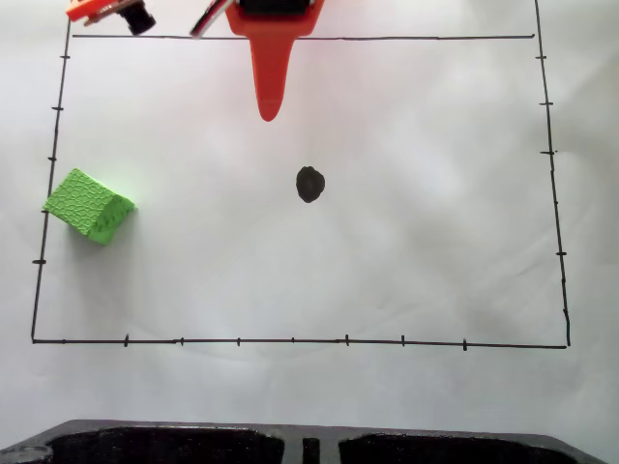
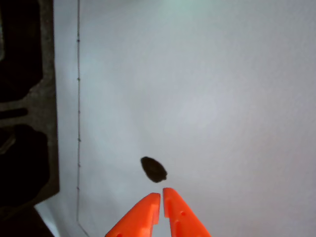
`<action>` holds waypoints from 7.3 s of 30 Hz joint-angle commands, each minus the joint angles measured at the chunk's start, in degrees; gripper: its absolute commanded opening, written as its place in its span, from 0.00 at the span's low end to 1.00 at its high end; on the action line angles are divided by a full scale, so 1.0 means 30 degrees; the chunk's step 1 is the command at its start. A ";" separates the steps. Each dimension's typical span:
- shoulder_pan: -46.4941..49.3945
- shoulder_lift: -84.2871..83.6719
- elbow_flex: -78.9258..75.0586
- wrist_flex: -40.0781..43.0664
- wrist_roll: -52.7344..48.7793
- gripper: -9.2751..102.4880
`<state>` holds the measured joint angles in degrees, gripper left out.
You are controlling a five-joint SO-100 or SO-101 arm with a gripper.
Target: Grasp the colored block, Place it on the black dot, and then return the arm to the default position.
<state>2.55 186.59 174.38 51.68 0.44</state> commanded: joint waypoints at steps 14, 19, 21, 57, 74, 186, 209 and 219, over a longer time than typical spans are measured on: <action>0.1582 -0.1611 -0.0293 -0.1670 0.0820 0.08; 0.2080 -0.3281 -0.0703 -0.2783 -0.0527 0.08; 0.2402 -0.4131 -0.1611 -0.2314 -0.0029 0.08; 1.0166 -2.6279 -2.1445 0.1113 0.1992 0.21; 0.9551 -2.8975 -2.1943 0.1436 0.4775 0.37; -0.2783 -3.2256 -2.1943 0.5859 0.1260 0.17; -0.3076 -2.6045 -2.0918 0.8848 -0.0205 0.43; -0.2197 -1.9453 -1.9746 1.0225 -0.1611 0.30</action>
<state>-5.45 121.46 113.82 82.35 -3.69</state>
